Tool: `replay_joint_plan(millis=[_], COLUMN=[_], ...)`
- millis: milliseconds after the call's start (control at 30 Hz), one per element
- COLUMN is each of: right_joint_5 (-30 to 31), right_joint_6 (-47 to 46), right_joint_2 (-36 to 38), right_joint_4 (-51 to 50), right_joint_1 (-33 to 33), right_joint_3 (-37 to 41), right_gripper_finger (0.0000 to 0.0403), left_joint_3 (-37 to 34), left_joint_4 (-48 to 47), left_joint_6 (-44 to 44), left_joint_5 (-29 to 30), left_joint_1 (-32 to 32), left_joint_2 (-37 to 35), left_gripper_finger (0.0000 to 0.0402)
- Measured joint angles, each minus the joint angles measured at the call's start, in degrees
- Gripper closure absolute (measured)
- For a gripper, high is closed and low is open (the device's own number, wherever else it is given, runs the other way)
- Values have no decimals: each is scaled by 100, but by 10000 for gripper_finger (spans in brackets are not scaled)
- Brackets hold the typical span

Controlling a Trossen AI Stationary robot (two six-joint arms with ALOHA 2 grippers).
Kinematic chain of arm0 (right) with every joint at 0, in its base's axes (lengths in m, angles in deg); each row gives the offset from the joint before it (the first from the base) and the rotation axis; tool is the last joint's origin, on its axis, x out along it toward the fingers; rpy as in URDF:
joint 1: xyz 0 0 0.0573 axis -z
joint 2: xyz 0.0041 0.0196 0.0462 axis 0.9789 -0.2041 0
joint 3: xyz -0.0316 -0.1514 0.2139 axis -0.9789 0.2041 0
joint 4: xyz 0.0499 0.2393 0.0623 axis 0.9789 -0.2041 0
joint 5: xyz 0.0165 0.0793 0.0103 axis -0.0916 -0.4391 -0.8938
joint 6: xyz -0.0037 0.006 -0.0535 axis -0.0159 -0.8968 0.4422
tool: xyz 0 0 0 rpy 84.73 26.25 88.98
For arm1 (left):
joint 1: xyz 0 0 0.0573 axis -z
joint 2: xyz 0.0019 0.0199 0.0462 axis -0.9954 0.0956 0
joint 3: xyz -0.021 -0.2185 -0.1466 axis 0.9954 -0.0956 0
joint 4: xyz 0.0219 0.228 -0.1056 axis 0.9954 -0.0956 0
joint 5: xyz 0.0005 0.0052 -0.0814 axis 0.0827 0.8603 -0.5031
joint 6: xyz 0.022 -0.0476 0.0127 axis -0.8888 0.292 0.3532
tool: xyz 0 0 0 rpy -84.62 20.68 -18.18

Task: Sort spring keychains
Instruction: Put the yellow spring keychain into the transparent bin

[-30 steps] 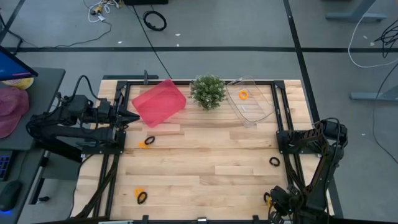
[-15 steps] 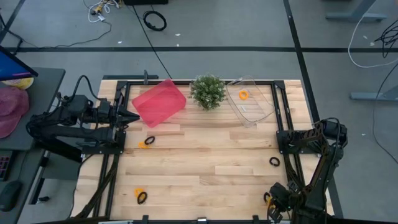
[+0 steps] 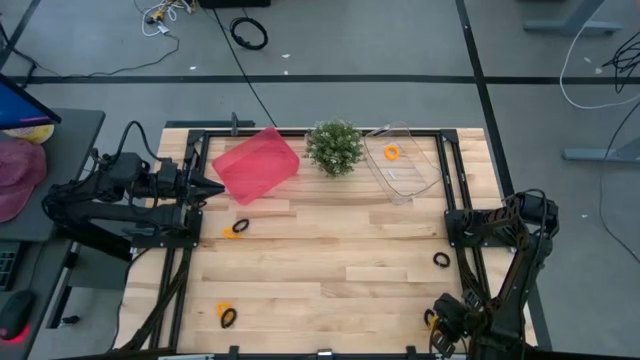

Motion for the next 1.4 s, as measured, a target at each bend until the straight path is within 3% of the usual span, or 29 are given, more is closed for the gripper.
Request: replay_joint_plan(millis=[667,1000,1400], right_joint_5=[-4,-204,-301], right_joint_6=[225,208,212], right_joint_2=[-222,-202,-144], right_joint_4=[71,1185,1277], right_joint_1=[-4,1,14], right_joint_3=[21,876,961], right_gripper_finger=[287,294,303], left_joint_3=[-1,-1,1], left_joint_4=[0,-1,-1], left_joint_6=[1,0,-1], left_joint_5=[0,0,-1], left_joint_1=[1,0,1], left_joint_2=[0,0,0], left_gripper_finger=[371,371,371])
